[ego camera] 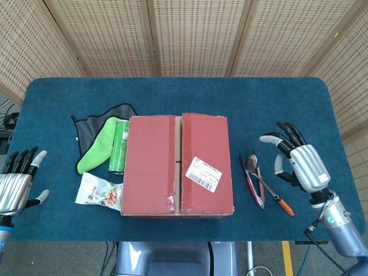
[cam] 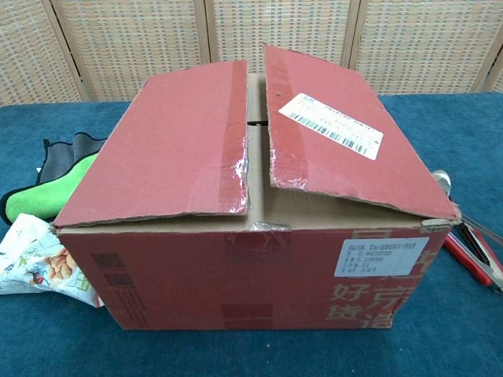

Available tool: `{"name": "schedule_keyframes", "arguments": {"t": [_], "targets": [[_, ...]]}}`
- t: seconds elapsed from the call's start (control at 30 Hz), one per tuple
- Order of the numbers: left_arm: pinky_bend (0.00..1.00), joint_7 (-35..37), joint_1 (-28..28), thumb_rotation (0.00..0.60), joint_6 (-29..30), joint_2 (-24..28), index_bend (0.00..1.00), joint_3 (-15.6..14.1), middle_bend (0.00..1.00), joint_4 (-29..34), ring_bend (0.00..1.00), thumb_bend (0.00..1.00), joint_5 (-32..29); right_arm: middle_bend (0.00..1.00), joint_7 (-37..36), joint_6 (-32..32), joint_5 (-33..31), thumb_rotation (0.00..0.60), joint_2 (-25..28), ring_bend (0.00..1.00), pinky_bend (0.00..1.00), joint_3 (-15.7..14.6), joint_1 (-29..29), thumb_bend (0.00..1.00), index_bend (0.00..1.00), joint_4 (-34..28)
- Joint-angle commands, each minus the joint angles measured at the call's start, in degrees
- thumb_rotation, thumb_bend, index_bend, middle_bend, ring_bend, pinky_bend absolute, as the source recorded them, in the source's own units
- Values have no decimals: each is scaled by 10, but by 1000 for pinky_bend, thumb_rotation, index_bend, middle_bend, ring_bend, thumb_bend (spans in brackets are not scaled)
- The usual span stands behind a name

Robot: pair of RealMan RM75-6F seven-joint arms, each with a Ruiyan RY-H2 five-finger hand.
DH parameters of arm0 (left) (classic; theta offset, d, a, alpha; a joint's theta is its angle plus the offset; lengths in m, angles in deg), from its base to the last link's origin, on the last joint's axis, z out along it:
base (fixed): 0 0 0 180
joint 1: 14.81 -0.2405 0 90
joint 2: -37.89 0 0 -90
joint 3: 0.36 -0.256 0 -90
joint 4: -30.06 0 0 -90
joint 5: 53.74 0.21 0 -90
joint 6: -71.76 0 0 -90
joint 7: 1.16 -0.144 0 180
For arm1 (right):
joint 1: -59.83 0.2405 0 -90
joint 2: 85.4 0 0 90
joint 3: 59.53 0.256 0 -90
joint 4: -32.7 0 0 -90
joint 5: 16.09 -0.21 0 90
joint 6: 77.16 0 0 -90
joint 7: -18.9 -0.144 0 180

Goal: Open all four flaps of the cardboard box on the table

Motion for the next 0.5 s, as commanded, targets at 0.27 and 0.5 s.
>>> {"name": "schedule_keyframes", "arguments": {"t": [0.27,0.5], "targets": [[0,-16,11,572,-12,2,30,5,0,7,0,258,-12,352,-34,-116,16,600,4,0,0,33,110,878,335,-34],[0,-28,18,571,-19,3,30,9,0,13,0,259,-20,349,-14,-190,-4,600,-22,0,0,43,176,878,335,-37]]}}
